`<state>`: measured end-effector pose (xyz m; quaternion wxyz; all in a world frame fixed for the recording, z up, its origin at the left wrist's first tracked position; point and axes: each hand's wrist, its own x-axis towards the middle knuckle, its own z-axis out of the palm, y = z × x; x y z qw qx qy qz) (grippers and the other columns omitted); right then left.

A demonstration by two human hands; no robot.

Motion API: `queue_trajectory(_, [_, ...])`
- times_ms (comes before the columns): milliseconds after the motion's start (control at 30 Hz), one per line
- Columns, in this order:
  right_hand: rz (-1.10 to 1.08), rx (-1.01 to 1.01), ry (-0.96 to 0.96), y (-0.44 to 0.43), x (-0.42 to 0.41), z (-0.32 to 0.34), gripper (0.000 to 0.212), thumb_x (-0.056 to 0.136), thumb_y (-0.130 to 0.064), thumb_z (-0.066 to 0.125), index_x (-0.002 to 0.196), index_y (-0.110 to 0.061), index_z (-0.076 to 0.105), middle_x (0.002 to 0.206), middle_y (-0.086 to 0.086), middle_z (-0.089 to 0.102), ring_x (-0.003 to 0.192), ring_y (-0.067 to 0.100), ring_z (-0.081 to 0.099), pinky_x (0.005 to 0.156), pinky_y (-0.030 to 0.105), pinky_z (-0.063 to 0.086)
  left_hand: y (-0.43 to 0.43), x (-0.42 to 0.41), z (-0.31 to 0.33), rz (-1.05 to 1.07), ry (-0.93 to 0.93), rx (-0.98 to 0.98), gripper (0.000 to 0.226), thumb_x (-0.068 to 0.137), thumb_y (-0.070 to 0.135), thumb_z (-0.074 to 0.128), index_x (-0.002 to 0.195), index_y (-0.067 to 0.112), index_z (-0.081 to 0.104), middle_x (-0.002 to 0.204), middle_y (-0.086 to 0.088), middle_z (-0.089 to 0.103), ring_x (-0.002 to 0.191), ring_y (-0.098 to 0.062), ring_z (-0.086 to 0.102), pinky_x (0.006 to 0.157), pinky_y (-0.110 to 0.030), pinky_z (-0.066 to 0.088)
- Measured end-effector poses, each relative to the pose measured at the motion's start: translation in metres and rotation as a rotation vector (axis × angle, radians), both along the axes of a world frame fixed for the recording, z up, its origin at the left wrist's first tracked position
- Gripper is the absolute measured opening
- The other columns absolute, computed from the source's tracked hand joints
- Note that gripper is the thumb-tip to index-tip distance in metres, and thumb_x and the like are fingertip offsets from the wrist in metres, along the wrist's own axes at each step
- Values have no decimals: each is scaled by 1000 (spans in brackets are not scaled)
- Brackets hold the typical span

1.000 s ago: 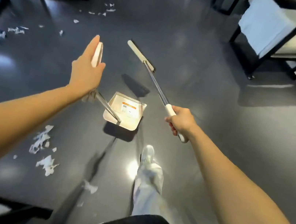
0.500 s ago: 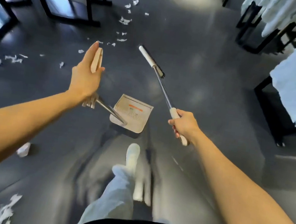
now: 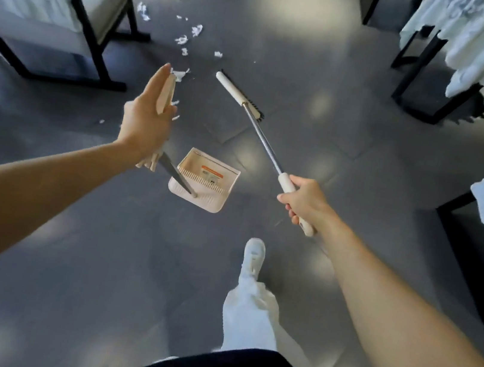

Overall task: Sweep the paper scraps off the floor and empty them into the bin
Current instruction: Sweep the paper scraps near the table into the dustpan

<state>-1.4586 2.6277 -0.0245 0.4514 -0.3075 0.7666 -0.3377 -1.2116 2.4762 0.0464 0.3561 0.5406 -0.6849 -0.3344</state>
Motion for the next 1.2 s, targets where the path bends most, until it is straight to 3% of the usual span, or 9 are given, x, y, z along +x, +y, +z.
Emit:
queue_trajectory(200, [48, 44, -22, -227, -123, 15, 38, 89, 2, 55, 123, -15, 57, 61, 6, 44, 32, 9, 36, 33, 15, 30, -210, -108, 2, 107, 40, 30, 60, 96, 10, 49, 146, 41, 35, 111, 6, 57, 60, 14, 56, 49, 0, 38])
queue_trajectory(333, [59, 62, -39, -377, -182, 37, 38, 90, 3, 53, 125, -11, 56, 62, 6, 43, 44, 13, 34, 33, 15, 28, -340, -156, 13, 168, 19, -4, 60, 95, 15, 52, 146, 42, 33, 131, 7, 54, 103, -8, 57, 73, 3, 37])
queue_trajectory(467, [59, 69, -55, -531, -229, 29, 43, 91, 4, 52, 130, -13, 54, 60, 5, 43, 43, 12, 34, 33, 14, 28, -486, -198, -1, 229, 48, 16, 63, 95, 14, 55, 145, 45, 33, 131, 3, 57, 105, -29, 63, 80, -20, 49])
queue_trajectory(633, [95, 59, -29, -729, -288, 18, 41, 91, 1, 53, 130, -14, 54, 61, 4, 44, 45, 11, 34, 37, 19, 29, -686, -263, -20, 203, 54, 39, 63, 94, 13, 54, 144, 47, 35, 138, 3, 54, 110, -29, 62, 88, -31, 52])
queue_trajectory(733, [148, 52, -20, -836, -325, 25, 43, 90, -1, 55, 129, -20, 56, 61, 3, 45, 43, 10, 36, 35, 17, 31, -798, -300, -11, 160, 3, 29, 63, 94, 12, 52, 146, 44, 34, 139, 8, 54, 107, -20, 63, 89, -27, 52])
queue_trajectory(833, [192, 33, 16, -931, -362, 34, 43, 90, -2, 57, 129, -18, 56, 59, 3, 46, 39, 9, 37, 34, 17, 32, -904, -339, 7, 145, -80, -23, 64, 95, 11, 53, 148, 39, 32, 138, 6, 55, 101, -6, 58, 88, -5, 42])
queue_trajectory(933, [222, 32, 31, -1036, -401, 32, 44, 89, -2, 57, 131, -17, 55, 58, 3, 46, 41, 10, 37, 34, 17, 33, -1006, -376, 12, 154, -178, -51, 64, 96, 14, 53, 149, 38, 28, 129, -7, 62, 91, -24, 63, 92, -30, 51])
queue_trajectory(1000, [267, 30, 42, -1113, -426, 26, 44, 90, -2, 57, 131, -18, 54, 58, 4, 46, 40, 9, 37, 34, 17, 32, -1072, -399, 4, 162, -152, -46, 64, 96, 12, 54, 150, 37, 28, 135, -6, 57, 99, -33, 65, 93, -46, 52])
queue_trajectory(1200, [404, 31, 74, -1344, -492, 29, 45, 90, 0, 57, 130, -20, 56, 56, 5, 46, 25, 3, 34, 31, 12, 29, -1271, -454, -5, 245, -111, -28, 65, 97, 7, 51, 152, 30, 25, 145, -4, 48, 116, -36, 57, 98, -50, 47])
